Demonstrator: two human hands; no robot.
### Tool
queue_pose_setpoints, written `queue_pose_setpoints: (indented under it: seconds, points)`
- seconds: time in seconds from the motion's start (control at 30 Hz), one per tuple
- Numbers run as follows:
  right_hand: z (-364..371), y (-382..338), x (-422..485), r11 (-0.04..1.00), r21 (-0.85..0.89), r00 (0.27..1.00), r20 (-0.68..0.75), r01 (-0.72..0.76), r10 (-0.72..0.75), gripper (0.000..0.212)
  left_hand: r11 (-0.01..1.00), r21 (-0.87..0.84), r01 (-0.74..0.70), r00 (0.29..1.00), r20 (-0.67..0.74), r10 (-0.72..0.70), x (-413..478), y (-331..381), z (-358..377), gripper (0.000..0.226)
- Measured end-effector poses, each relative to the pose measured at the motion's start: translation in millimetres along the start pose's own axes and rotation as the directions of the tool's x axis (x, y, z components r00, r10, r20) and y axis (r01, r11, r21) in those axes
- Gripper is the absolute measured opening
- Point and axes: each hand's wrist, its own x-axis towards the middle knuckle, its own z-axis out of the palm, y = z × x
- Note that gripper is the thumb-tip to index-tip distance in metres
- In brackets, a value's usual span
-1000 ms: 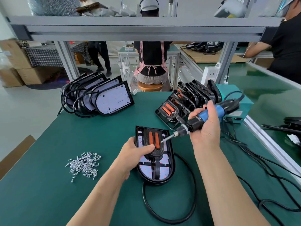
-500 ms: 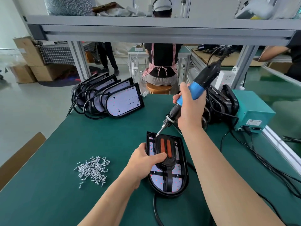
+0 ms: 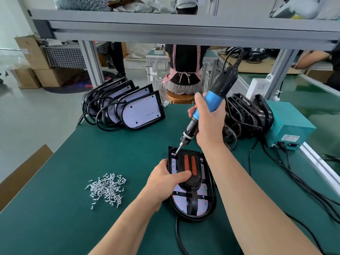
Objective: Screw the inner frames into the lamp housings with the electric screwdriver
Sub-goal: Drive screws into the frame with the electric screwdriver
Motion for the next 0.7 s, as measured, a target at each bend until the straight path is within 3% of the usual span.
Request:
queue_pose_setpoints:
  seconds: [0.4, 0.7]
  points:
    - [7.6, 1.1, -9.6, 0.996, -0.051, 0.996, 0.050, 0.071, -0.068, 0.034, 1.000, -0.027, -0.008, 1.000, 0.006, 0.008, 0.8, -1.3, 0.6, 0.052]
    - [7.9, 0.9, -14.9, 0.994, -0.077, 0.997, 0.001, 0.082, -0.082, 0.027, 0.995, -0.089, -0.046, 0.997, 0.056, 0.051, 1.0, -1.2, -1.3, 0.047]
